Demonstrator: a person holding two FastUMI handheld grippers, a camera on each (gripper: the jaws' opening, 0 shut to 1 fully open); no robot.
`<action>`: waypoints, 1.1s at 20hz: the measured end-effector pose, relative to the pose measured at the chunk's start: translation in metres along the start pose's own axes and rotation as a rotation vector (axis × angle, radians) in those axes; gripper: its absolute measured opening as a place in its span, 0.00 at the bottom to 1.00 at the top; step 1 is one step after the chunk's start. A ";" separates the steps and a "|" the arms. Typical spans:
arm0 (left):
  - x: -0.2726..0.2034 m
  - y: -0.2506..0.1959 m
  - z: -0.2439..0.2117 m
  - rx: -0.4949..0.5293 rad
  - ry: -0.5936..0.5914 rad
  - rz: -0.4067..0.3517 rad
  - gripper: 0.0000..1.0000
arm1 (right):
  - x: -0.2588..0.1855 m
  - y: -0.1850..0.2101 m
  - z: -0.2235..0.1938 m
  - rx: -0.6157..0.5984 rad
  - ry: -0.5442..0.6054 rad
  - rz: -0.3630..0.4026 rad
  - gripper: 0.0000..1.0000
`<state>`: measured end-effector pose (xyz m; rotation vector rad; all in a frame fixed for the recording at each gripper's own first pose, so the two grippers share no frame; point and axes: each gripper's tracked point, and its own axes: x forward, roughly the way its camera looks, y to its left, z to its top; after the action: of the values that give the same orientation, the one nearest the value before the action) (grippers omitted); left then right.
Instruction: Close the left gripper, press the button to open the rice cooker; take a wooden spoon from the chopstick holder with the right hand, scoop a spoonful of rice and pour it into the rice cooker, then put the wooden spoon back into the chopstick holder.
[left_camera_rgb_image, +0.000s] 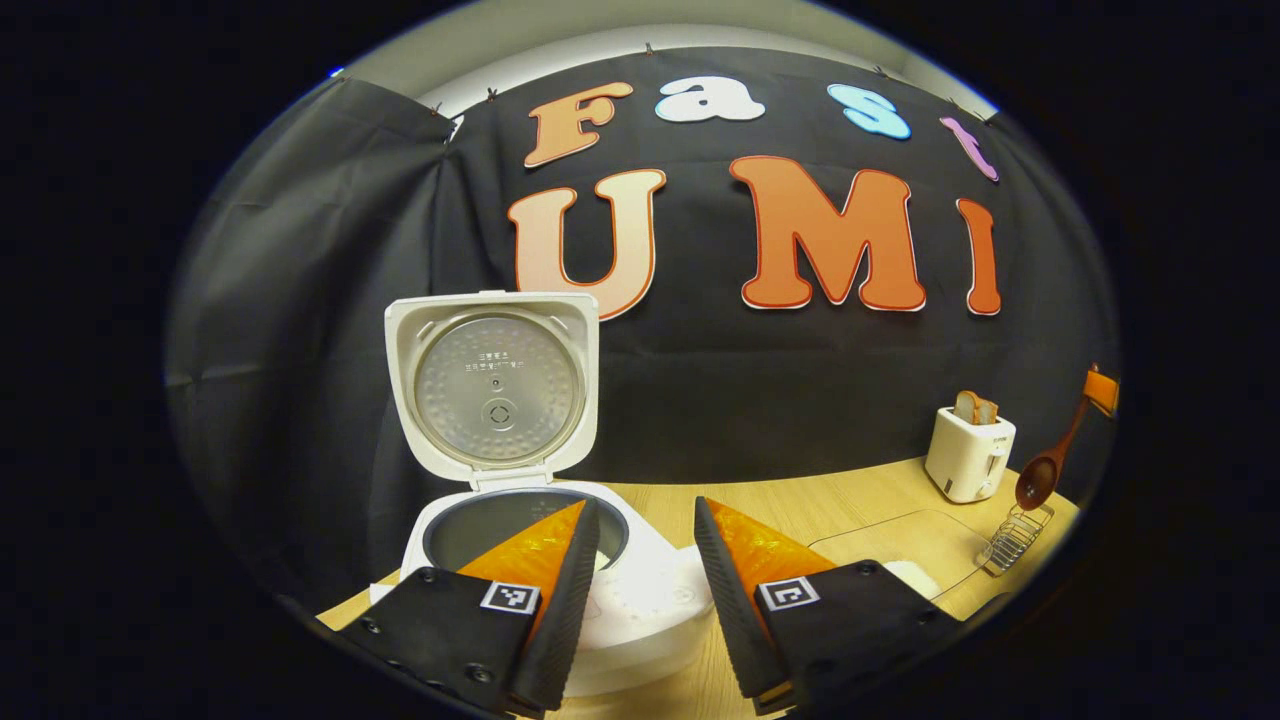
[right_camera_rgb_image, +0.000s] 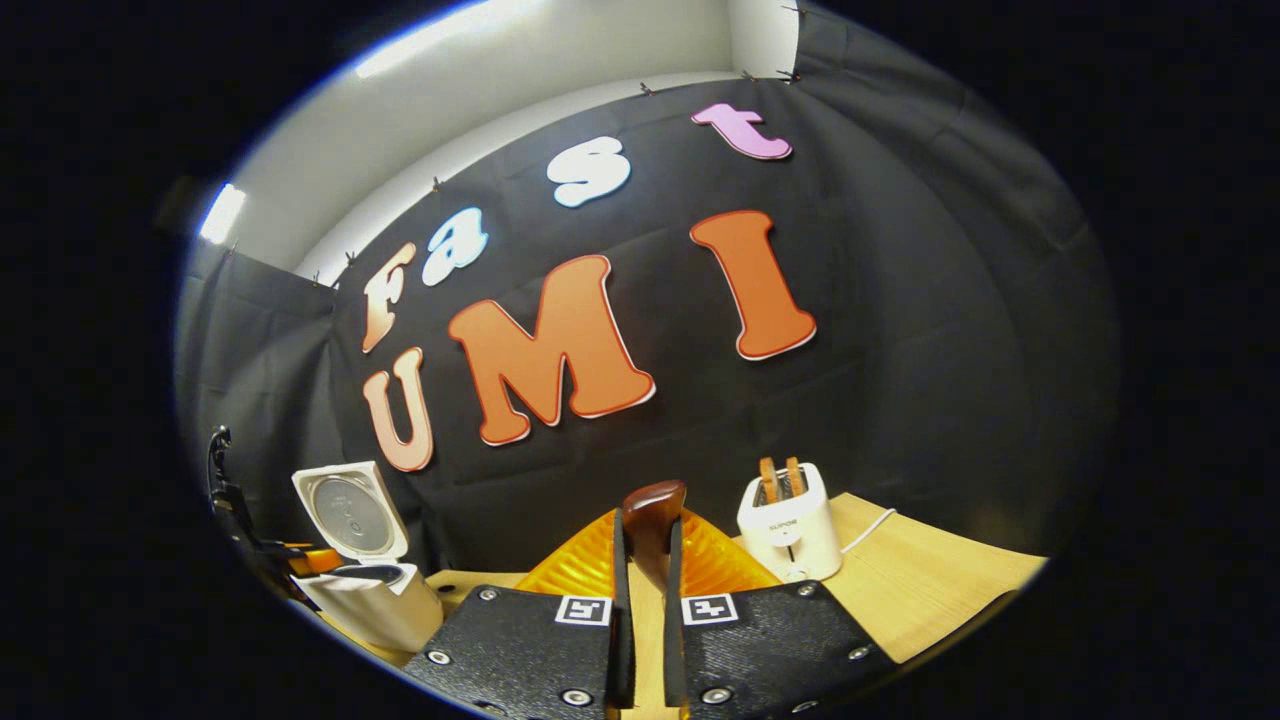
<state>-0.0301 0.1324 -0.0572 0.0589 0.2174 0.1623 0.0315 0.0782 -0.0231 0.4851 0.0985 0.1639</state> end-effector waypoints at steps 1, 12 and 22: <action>-0.001 0.001 -0.001 -0.004 -0.001 -0.001 0.65 | 0.003 0.013 0.003 0.009 -0.006 0.026 0.11; -0.014 0.026 -0.005 -0.043 -0.029 0.031 0.82 | 0.035 0.132 -0.052 -0.060 0.090 0.263 0.11; -0.010 0.035 -0.014 -0.047 -0.027 0.059 0.83 | 0.057 0.142 -0.137 -0.274 0.214 0.248 0.11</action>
<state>-0.0481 0.1660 -0.0666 0.0208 0.1844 0.2249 0.0502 0.2747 -0.0798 0.2037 0.2222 0.4668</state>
